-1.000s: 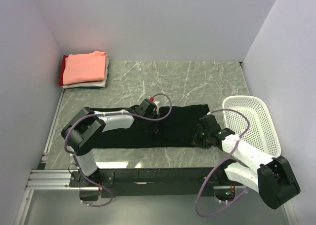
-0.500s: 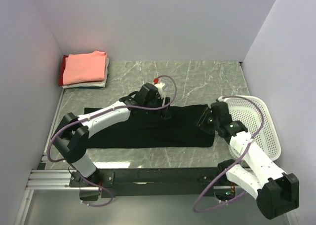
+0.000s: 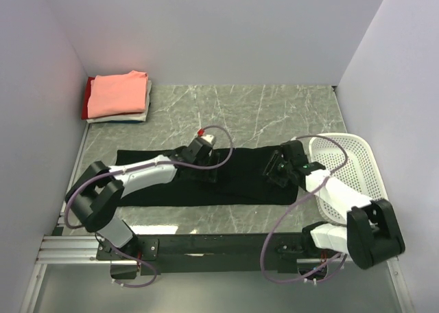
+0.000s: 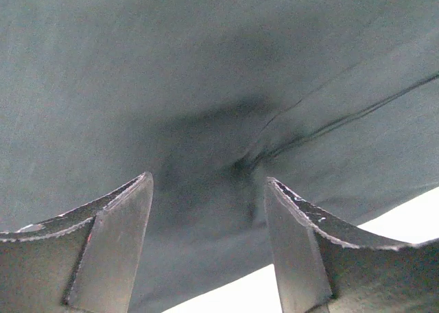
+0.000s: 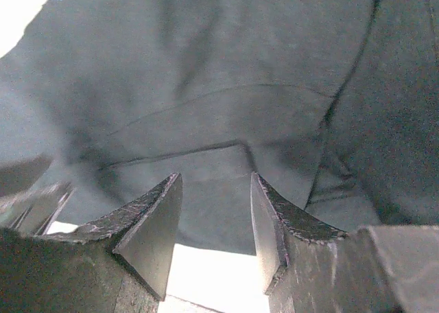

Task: Fold and stack the t-shirts
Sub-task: Fold the tshirt

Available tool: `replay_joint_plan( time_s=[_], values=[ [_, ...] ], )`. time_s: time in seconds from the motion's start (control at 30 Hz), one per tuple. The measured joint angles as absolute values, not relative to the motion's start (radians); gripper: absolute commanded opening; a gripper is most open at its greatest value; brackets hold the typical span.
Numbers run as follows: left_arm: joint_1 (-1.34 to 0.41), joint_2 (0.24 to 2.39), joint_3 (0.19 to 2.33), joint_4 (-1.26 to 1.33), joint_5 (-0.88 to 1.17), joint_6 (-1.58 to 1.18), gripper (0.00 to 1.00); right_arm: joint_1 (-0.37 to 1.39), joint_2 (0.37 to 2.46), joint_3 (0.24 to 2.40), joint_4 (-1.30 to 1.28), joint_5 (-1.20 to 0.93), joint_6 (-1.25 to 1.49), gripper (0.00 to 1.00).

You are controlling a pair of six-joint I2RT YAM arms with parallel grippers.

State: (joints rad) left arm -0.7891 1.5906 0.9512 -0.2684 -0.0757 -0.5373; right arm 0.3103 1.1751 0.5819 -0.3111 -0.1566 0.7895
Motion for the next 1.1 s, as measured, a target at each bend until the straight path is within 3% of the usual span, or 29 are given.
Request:
replay_joint_plan(
  time_s=[0.27, 0.5, 0.87, 1.1],
  values=[
    [-0.788, 1.451, 0.833, -0.262, -0.128, -0.595, 0.71, 0.31, 1.404, 0.633, -0.219, -0.091, 0.839, 0.51],
    [-0.732, 1.403, 0.833, -0.238, -0.121, -0.617, 0.7, 0.251, 1.663, 0.894, -0.239, -0.093, 0.802, 0.5],
    [-0.641, 1.407, 0.869, -0.298, -0.089, -0.656, 0.67, 0.189, 2.157, 1.651, -0.492, -0.098, 0.714, 0.48],
    [-0.618, 1.416, 0.878, -0.393, -0.124, -0.648, 0.48, 0.165, 2.401, 2.041, -0.599, -0.149, 0.683, 0.47]
  ],
)
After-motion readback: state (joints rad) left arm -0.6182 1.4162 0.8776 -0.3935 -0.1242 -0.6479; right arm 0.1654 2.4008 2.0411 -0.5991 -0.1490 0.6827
